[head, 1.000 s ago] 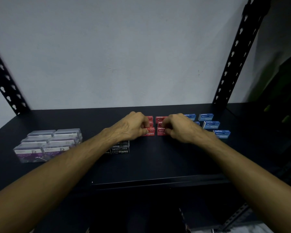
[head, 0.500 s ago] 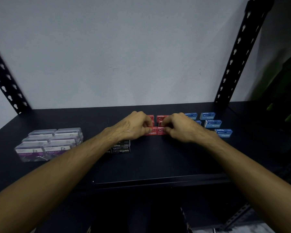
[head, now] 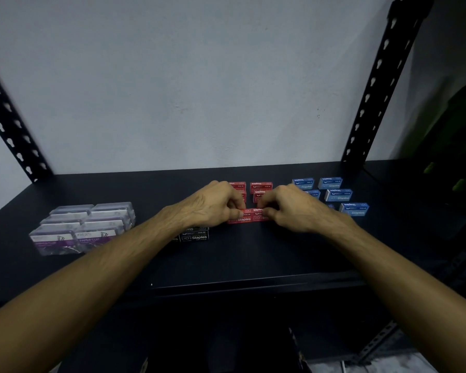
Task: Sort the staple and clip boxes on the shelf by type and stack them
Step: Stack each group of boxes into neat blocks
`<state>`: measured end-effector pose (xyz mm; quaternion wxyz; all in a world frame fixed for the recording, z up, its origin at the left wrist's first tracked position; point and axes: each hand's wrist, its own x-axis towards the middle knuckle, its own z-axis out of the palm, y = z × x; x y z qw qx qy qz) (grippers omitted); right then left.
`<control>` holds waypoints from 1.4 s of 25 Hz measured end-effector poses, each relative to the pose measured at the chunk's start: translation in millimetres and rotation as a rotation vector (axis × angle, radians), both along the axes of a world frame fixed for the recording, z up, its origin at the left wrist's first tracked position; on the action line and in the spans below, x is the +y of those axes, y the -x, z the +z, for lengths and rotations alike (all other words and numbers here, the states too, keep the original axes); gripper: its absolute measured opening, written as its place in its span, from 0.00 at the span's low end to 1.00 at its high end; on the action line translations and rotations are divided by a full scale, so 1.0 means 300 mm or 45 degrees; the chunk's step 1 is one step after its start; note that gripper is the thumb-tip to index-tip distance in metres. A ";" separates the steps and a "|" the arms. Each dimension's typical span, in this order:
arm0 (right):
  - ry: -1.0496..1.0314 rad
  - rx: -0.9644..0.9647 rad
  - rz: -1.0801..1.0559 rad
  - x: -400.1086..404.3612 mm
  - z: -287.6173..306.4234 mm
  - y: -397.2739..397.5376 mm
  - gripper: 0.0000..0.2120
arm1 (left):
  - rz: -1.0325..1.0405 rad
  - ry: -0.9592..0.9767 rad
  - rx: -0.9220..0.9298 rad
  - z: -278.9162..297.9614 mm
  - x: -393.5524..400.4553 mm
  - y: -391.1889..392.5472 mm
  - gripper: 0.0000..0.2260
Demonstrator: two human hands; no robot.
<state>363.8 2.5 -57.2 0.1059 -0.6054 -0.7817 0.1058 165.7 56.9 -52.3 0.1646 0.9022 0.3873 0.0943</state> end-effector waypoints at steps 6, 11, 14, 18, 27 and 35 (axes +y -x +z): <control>-0.022 0.002 0.017 -0.058 -0.006 0.015 0.09 | -0.035 0.006 0.029 0.005 -0.053 0.019 0.08; -0.012 -0.005 0.037 -0.094 -0.007 0.011 0.09 | -0.055 -0.001 0.042 0.003 -0.086 0.023 0.08; -0.043 -0.004 0.036 -0.099 -0.011 0.007 0.08 | -0.059 -0.030 0.038 -0.001 -0.096 0.024 0.09; -0.027 -0.020 0.030 -0.101 -0.001 0.012 0.10 | -0.052 -0.050 0.070 0.006 -0.097 0.025 0.11; -0.207 -0.111 -0.143 0.017 0.043 -0.021 0.15 | 0.135 -0.197 -0.054 0.056 0.053 -0.003 0.13; -0.131 -0.179 -0.143 0.128 0.006 -0.012 0.13 | 0.138 -0.150 0.097 -0.007 0.147 -0.042 0.08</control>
